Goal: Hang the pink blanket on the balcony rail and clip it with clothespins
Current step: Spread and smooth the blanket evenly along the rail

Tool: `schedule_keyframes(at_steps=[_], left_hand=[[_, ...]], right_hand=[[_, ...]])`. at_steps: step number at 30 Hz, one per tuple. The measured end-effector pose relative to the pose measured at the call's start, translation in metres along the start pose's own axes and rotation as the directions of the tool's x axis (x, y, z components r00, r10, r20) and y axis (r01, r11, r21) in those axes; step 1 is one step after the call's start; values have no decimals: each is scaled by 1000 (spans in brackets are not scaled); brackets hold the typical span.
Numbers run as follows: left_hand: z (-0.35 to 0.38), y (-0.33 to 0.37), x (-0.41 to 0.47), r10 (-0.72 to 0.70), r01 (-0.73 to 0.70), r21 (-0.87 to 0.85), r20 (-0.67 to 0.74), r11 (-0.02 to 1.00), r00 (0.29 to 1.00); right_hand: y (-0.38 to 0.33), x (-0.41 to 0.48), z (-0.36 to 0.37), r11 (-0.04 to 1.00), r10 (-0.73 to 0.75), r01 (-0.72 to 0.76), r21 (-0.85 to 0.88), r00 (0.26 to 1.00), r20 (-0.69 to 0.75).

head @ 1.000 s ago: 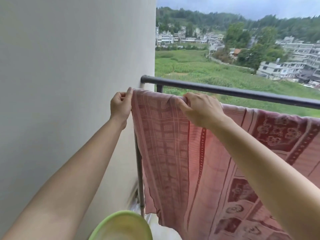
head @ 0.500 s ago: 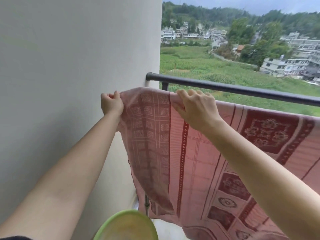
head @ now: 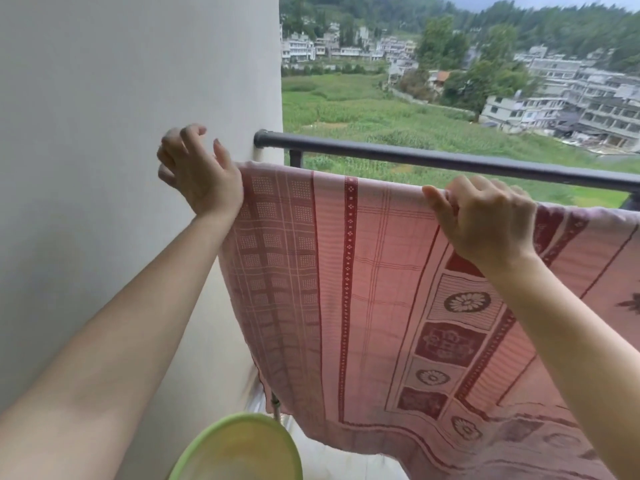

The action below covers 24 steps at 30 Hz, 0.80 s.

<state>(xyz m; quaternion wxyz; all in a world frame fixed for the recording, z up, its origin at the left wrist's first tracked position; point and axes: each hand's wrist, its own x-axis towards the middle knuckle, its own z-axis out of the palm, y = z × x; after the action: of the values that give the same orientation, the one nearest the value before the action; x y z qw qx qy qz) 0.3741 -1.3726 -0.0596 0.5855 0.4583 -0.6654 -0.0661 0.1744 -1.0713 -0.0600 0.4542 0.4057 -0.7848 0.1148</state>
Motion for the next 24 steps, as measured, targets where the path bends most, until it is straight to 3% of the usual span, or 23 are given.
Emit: schedule_keyframes(at_steps=[2, 4, 5, 8, 12, 16, 19, 24], left_hand=[[-1, 35, -22, 310, -307, -80, 31, 948, 950], [4, 63, -48, 567, -537, -200, 149, 820, 810], [7, 70, -60, 623, -597, -182, 185, 782, 760], [17, 75, -70, 627, -625, -68, 155, 777, 763], [24, 75, -69, 617, -615, -51, 91, 787, 781], [30, 75, -76, 570, -570, -18, 70, 822, 819], [30, 72, -77, 551, -551, -20, 55, 834, 833], [20, 84, -87, 485, -494, 69, 116, 867, 867]], right_hand=[[8, -7, -1, 1000, 7, -6, -24, 1000, 7], [12, -9, -2, 999, -6, 6, -41, 1000, 13], [16, -10, -4, 999, -1, 2, -49, 1000, 19], [46, -21, -11, 995, 69, -67, -71, 997, 28], [92, -49, -18, 989, 84, -84, -124, 996, -3], [126, -69, -22, 972, 157, -148, -182, 987, 38], [159, -87, -28, 978, 134, -122, -168, 989, 64], [223, -123, -48, 952, 237, -198, -235, 960, 151]])
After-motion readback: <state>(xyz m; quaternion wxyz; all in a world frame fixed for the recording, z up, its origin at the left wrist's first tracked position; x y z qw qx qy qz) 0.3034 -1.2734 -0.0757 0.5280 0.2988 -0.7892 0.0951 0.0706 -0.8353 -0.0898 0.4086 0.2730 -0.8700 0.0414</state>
